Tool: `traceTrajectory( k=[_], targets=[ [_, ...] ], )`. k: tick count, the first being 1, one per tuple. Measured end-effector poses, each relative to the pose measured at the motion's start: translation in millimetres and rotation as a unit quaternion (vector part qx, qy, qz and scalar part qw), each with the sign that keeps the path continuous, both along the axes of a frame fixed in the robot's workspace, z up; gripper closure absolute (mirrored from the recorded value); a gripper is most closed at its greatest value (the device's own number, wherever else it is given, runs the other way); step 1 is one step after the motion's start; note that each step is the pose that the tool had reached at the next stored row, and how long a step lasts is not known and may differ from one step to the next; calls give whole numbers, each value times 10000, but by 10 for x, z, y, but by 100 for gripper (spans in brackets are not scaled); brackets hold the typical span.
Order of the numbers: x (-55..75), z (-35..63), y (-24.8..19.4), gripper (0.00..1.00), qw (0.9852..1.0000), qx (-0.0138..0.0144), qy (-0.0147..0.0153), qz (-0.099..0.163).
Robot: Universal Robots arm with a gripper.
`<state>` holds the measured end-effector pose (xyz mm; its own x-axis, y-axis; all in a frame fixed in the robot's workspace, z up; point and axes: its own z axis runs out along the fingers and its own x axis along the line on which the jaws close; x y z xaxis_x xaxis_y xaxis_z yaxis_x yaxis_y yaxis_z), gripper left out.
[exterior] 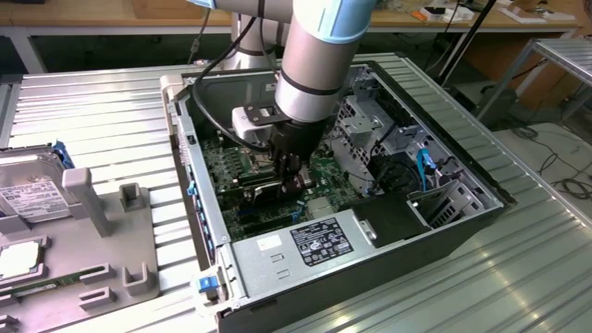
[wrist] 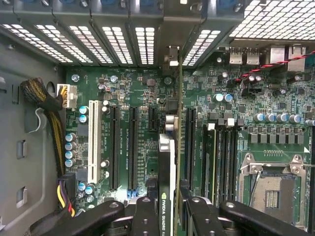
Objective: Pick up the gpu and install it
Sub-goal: 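Insert the gpu into the slot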
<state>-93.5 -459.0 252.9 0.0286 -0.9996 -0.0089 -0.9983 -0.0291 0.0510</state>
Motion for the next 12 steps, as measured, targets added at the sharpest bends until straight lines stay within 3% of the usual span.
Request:
traceTrajectory(
  k=[7, 10, 12],
  targets=[
    [-3, -4, 0, 72, 10000, 4, -3, -2],
    [0, -1, 0, 60, 10000, 1, -1, 0],
    [0, -1, 0, 60, 10000, 1, -1, 0]
  ],
)
